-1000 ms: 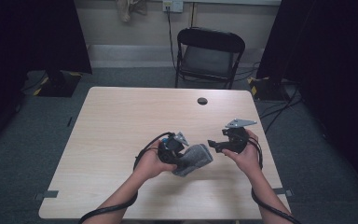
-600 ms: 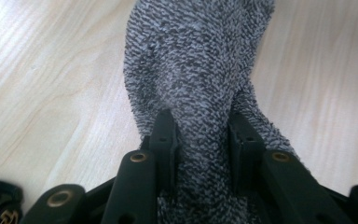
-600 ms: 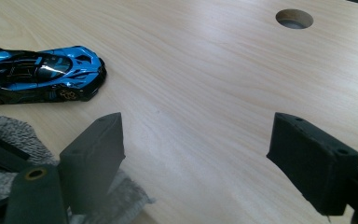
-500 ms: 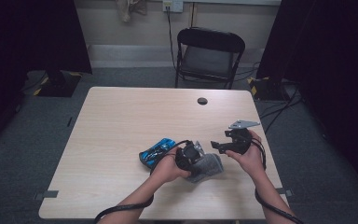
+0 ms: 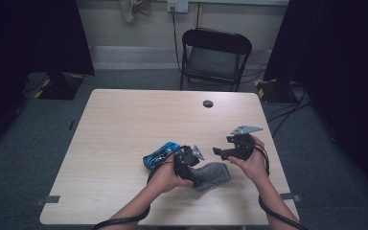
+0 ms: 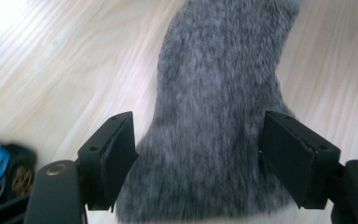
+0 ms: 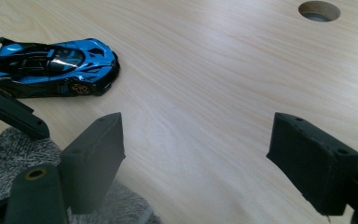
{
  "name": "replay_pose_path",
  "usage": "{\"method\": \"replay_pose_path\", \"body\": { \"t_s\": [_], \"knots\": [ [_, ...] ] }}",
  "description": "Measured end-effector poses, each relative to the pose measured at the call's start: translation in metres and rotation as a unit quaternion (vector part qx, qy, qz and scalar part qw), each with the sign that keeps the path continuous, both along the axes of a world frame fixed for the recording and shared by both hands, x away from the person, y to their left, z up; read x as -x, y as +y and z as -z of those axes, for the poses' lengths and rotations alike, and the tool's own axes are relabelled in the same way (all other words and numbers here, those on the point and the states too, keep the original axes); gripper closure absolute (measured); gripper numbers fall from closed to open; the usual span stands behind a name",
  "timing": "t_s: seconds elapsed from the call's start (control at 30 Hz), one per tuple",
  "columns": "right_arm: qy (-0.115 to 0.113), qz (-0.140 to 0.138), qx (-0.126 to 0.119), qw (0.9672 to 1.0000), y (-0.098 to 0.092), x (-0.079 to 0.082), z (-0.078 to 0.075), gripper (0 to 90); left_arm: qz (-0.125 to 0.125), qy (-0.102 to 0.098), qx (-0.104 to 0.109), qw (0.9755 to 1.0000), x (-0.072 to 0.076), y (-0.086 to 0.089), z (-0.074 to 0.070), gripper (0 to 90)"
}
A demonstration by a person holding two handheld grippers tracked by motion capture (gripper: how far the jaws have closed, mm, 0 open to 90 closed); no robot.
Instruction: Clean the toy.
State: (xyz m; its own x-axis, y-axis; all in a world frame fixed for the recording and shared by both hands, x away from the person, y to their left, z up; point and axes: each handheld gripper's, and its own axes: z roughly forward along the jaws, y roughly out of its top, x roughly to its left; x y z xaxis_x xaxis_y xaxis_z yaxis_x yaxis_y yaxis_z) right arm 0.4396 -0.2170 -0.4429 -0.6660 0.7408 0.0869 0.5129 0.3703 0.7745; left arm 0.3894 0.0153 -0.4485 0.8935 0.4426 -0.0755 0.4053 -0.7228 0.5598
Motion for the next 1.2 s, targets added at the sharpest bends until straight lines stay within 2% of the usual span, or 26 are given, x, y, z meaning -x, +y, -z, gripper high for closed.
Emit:
{"method": "replay_pose_path", "body": {
  "t_s": [0.2,0.3,0.4,0.47,0.53,0.6,0.67,0.8,0.9,1.03,1.13,1.2],
  "knots": [
    [-0.003,-0.016,-0.003,0.9999,0.008,0.004,0.000,17.6,-0.015,0.008,0.017,0.9997,0.011,0.021,0.006,26.0],
    [-0.003,-0.021,-0.005,0.9998,0.012,0.006,0.000,17.6,-0.016,0.010,0.023,0.9996,0.016,0.024,0.009,26.2],
    [-0.002,-0.029,-0.005,0.9996,0.015,0.008,0.000,17.8,-0.017,0.003,0.010,0.9998,0.015,0.021,0.012,28.6],
    [-0.002,-0.032,-0.006,0.9995,0.017,0.009,0.000,17.8,-0.022,-0.002,0.000,0.9997,0.012,0.019,0.014,31.9],
    [-0.001,-0.036,-0.008,0.9993,0.017,0.010,0.001,18.2,-0.033,0.000,0.001,0.9995,0.004,0.019,0.016,34.5],
    [0.002,-0.038,-0.008,0.9992,0.017,0.011,0.001,18.4,-0.045,-0.004,0.003,0.9990,-0.004,0.017,0.015,34.6],
    [0.002,-0.042,-0.008,0.9991,0.017,0.011,0.002,18.8,-0.051,0.002,0.008,0.9987,-0.015,0.015,0.015,34.6],
    [0.008,-0.048,-0.015,0.9987,0.016,0.012,0.005,19.3,-0.055,-0.007,0.007,0.9984,-0.032,0.010,0.013,34.1],
    [0.006,-0.060,-0.016,0.9981,0.018,0.013,0.008,20.3,-0.059,-0.006,0.020,0.9980,-0.036,0.012,0.009,31.9],
    [0.009,-0.071,-0.014,0.9973,0.022,0.013,0.010,20.3,-0.063,-0.017,0.036,0.9972,-0.034,0.024,-0.002,28.4],
    [0.006,-0.083,-0.015,0.9964,0.028,0.014,0.010,20.4,-0.079,-0.024,0.045,0.9956,-0.033,0.042,-0.011,26.9],
    [0.006,-0.094,-0.012,0.9955,0.032,0.016,0.010,20.7,-0.094,-0.026,0.042,0.9944,-0.032,0.057,-0.014,26.9]
  ]
}}
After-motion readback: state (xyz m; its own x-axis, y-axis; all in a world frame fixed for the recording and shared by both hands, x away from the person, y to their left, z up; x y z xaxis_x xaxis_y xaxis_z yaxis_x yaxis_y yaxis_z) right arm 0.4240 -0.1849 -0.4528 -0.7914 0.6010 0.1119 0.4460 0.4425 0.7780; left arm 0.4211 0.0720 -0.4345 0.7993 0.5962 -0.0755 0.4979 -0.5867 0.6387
